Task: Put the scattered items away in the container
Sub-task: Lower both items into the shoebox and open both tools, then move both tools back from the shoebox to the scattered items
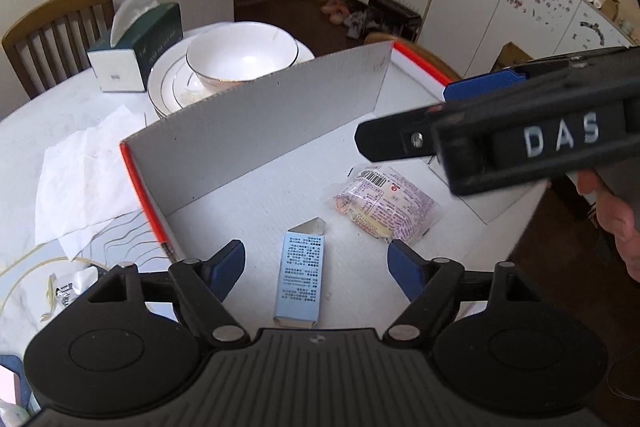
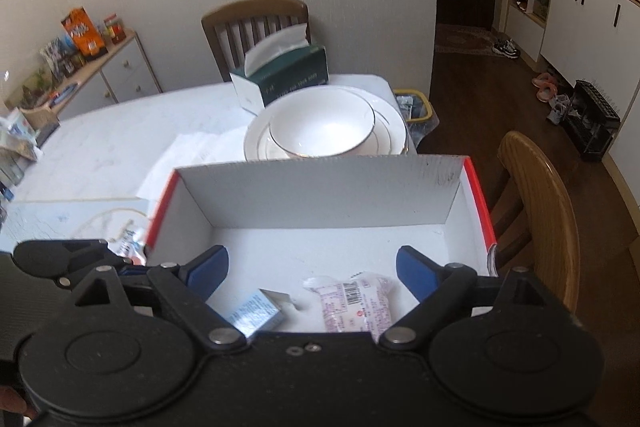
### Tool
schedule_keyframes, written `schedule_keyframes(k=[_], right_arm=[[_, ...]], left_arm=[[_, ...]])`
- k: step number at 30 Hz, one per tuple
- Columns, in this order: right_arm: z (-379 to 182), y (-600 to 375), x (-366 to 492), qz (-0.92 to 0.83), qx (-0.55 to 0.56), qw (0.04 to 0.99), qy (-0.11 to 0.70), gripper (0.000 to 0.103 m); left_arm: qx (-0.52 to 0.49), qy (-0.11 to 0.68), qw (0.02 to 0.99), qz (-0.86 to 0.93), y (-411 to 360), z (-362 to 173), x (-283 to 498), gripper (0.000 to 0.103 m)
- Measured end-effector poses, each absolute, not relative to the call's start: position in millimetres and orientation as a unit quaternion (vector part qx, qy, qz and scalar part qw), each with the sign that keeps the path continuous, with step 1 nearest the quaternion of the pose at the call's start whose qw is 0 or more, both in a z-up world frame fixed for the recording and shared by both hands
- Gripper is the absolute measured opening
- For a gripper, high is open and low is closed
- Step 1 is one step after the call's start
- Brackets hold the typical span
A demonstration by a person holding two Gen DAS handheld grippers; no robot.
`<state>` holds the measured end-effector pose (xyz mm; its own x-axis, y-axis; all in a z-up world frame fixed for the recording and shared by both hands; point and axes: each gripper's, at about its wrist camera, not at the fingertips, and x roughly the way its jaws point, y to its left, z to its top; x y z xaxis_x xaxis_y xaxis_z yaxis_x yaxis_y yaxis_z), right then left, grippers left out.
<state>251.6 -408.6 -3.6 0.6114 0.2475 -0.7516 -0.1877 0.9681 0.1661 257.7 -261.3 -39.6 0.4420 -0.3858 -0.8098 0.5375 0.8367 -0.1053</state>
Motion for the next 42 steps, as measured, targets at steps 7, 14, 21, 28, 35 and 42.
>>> schedule_keyframes(k=[7,14,21,28,35,42], right_arm=[[10,-398,231,0.108,0.043,0.912,0.394,0.092],[20,-380,211,0.098,0.054,0.923,0.369,0.092],[26,-355,189,0.094,0.062,0.930,0.351,0.092],[23,-328,176,0.090,0.068,0.930,0.349,0.092],[15,-300,164,0.091,0.074,0.929,0.352,0.092],[8,-265,157,0.097,0.069,0.927,0.355,0.092]], left_arm=[[0.076,0.421,0.856,-0.292,-240,-23,233,0.092],[0.034,0.391,0.869,-0.302,-205,-1,219,0.102],[0.003,0.366,0.879,-0.305,-164,10,206,0.103],[-0.014,0.369,0.882,-0.293,-120,6,195,0.103],[-0.005,0.366,0.895,-0.256,-77,3,180,0.103],[-0.001,0.357,0.904,-0.233,-32,2,168,0.103]])
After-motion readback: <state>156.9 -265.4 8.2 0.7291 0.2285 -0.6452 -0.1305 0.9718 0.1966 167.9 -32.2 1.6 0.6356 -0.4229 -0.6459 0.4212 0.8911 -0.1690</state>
